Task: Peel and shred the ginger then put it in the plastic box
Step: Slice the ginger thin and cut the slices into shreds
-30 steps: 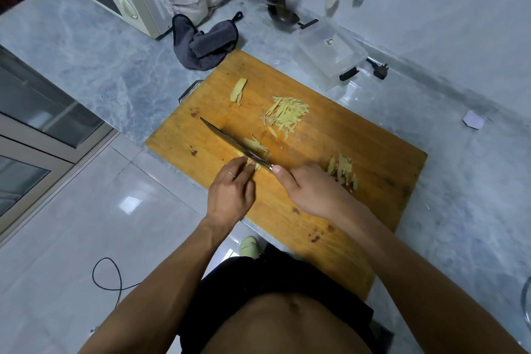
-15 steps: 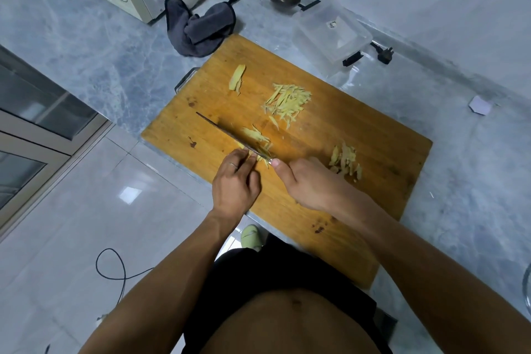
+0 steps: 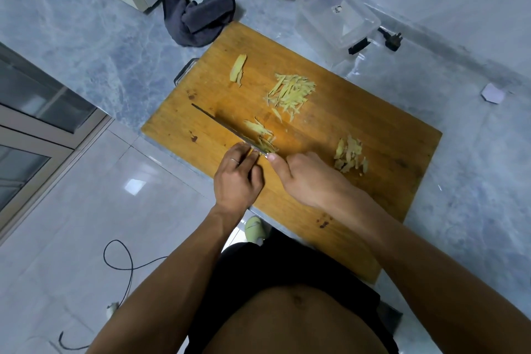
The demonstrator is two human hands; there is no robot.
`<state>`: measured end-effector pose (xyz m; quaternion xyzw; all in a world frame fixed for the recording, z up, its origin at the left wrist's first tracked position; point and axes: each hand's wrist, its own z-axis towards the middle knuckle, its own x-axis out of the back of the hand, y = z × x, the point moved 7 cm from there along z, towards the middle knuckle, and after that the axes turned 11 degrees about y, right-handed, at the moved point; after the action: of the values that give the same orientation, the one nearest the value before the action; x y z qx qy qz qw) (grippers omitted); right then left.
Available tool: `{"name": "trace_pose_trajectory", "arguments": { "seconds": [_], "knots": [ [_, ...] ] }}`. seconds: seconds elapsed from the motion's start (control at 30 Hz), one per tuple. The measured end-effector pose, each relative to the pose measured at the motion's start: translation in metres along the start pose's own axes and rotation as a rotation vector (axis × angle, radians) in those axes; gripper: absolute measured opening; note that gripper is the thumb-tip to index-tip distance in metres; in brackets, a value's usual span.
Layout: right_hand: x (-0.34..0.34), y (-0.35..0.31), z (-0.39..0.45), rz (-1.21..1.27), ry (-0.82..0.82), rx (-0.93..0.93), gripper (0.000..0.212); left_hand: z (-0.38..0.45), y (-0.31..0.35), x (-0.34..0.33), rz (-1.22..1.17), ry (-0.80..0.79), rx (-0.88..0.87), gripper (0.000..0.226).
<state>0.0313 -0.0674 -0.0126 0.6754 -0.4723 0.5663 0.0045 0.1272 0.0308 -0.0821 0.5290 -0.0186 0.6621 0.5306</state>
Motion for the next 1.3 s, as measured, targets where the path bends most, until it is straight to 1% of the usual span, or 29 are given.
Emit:
{"name": "trace_pose_trajectory", "arguments": {
  "seconds": [0.1, 0.2, 0.4, 0.5, 0.7, 0.8, 0.87, 0.97, 1.1, 1.17, 1.3],
  "knots": [
    [0.000, 0.000, 0.000, 0.014, -0.014, -0.033, 0.065, -0.001, 0.001, 0.000, 0.005, 0.013, -0.020, 0.026],
    [-0.004, -0.003, 0.003, 0.015, 0.011, -0.042, 0.067, -0.001, 0.000, -0.001, -0.001, 0.014, -0.029, 0.026],
    [0.003, -0.002, 0.002, 0.001, 0.021, -0.005, 0.069, -0.001, 0.003, 0.003, -0.006, 0.053, -0.030, 0.029],
    [0.002, -0.002, -0.002, 0.019, 0.009, -0.017, 0.068, -0.001, 0.001, 0.001, 0.011, 0.037, -0.023, 0.029],
    [-0.009, -0.010, 0.013, 0.051, 0.039, -0.004, 0.064, -0.001, -0.001, -0.003, 0.023, -0.020, 0.011, 0.022],
    [-0.005, -0.010, 0.019, 0.050, 0.045, 0.009, 0.067, -0.002, -0.002, -0.004, 0.009, -0.056, 0.048, 0.027],
    [-0.003, -0.007, 0.020, 0.043, 0.039, 0.022, 0.068, -0.001, -0.003, -0.003, -0.009, -0.039, 0.097, 0.031],
    [0.000, -0.003, 0.019, 0.051, 0.039, 0.043, 0.069, -0.001, -0.002, 0.001, -0.045, -0.016, 0.144, 0.029],
    [0.004, 0.003, 0.017, 0.085, 0.040, 0.045, 0.070, 0.000, -0.002, 0.000, -0.036, -0.043, 0.085, 0.039],
    [0.003, 0.002, 0.016, 0.090, 0.029, 0.052, 0.073, 0.000, 0.000, -0.001, -0.013, -0.063, 0.052, 0.040],
    [0.003, 0.002, 0.013, 0.094, 0.021, 0.060, 0.074, 0.000, 0.000, 0.000, 0.004, -0.070, 0.068, 0.040]
  ]
}}
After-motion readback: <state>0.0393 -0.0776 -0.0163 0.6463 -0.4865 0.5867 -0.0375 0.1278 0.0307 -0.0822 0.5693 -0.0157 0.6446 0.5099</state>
